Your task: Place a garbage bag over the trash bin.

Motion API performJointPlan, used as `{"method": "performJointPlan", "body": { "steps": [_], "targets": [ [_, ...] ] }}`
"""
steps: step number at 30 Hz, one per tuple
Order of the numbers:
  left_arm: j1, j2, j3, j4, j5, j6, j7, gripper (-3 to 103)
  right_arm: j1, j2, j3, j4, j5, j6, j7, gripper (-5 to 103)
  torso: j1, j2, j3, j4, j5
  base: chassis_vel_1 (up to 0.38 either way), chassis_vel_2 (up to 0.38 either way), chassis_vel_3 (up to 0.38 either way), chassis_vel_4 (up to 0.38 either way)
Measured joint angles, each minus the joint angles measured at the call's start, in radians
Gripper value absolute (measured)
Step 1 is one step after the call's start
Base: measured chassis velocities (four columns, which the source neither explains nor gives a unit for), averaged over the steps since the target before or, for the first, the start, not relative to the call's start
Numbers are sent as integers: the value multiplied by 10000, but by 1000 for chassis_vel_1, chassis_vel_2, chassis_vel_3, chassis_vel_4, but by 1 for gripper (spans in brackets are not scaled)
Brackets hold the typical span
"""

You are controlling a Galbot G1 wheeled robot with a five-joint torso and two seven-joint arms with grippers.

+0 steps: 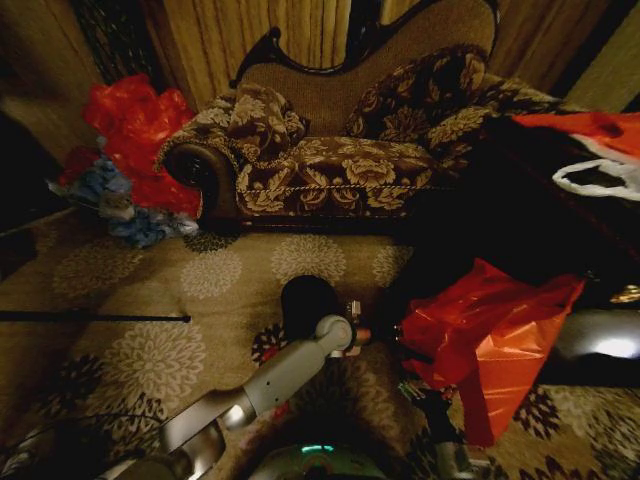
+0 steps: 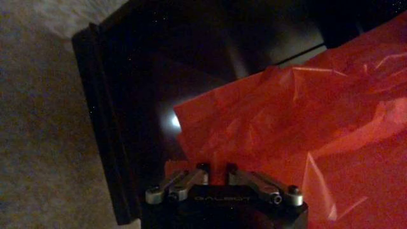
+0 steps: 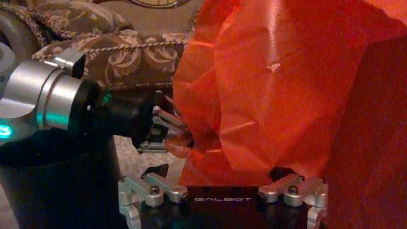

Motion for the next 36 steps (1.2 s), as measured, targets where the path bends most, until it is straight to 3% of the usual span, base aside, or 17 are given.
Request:
{"method": "performJointPlan", "body": {
  "steps": [4,8,14,21,27,31,36],
  "targets": [
    [246,101,-163,-397,533,-200,-261,2,0,21,-20,9,-10,0,0,100,0,0,0,0,-1,0,0,0,0],
    [498,241,-333,-666,1333,-235,-455,0,-6,20,-22,26,-19,0,0,100,0,0,0,0,-1,0,0,0,0],
    [885,474,-742,-1123,1716,-214,-811,0,-17,30,-27,59,-33,0,0,100,0,0,0,0,-1,0,0,0,0],
    [1513,1146,-2196,-2137,2464,-55,-1441,0,-64,60,-59,159,-83,0,0,100,0,0,0,1,-2,0,0,0,0],
    [1775,1577,-2707,-2853,2319,11,-1454,0,-85,118,-131,183,-199,3,-6,100,0,0,0,1,-1,0,0,0,0],
    [2064,1726,-2773,-3247,2278,-96,-1087,0,-142,171,-162,235,-278,21,-14,100,0,0,0,0,-1,0,0,0,0],
    [2328,1898,-2799,-3587,2703,-226,-939,0,-213,199,-143,333,-303,44,-17,100,0,0,0,-1,-2,0,0,0,0]
  ]
}}
